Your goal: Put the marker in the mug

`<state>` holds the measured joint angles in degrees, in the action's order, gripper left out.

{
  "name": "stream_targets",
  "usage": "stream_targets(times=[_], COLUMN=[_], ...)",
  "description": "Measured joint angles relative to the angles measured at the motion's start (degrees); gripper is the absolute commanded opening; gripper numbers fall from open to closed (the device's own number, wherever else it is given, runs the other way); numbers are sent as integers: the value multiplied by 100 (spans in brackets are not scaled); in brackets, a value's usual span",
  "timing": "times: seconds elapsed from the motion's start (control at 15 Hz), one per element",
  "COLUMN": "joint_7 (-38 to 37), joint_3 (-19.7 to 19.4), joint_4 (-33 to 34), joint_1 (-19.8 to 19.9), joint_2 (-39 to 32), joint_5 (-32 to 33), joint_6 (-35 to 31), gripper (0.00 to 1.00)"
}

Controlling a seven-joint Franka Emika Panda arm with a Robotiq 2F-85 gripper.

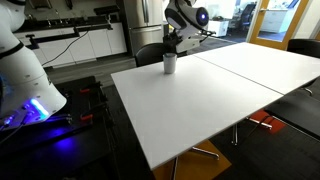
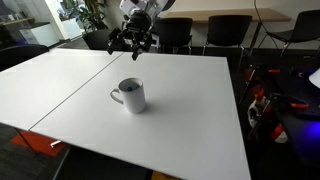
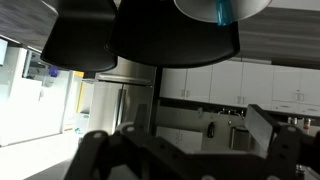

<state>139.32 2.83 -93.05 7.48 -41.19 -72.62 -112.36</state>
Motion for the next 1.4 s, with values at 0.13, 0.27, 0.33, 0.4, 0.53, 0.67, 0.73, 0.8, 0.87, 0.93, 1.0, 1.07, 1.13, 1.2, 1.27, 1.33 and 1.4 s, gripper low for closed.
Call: stream_targets(times=[0.13,0.27,0.33,0.4,0.53,0.67,0.73,0.8,0.87,0.93,1.0,1.07,1.13,1.2,1.27,1.33,1.4], joint_7=[-1,-36,-104,-201,-502,-914,-1145,-1391,-1694,-2019,-2350,-2672,-2974,-3251,-3498,-3716,-3886], joint_3=[-78,-140,-164,-190,-221,-229,-231,-232,-234,-236,-237,-237,-237,-237,-237,-237,-238], joint_4=[-293,-586,-734,-871,-1154,-1464,-1627,-1789,-1954,-2106,-2249,-2380,-2495,-2591,-2673,-2739,-2797], joint_1=[-94,-197,-249,-301,-388,-463,-507,-553,-601,-645,-682,-709,-727,-731,-730,-727,-722], joint_2=[332,641,789,927,1213,1528,1690,1849,2012,2162,2301,2425,2532,2619,2695,2758,2814], joint_5=[105,250,353,474,641,733,765,819,907,1034,1191,1353,1527,1690,1845,1975,2080], joint_6=[-168,-385,-523,-637,-874,-1192,-1399,-1603,-1829,-2035,-2224,-2398,-2530,-2631,-2699,-2752,-2799], gripper=[100,100,100,100,100,100,100,100,100,100,100,100,100,100,100,100,100])
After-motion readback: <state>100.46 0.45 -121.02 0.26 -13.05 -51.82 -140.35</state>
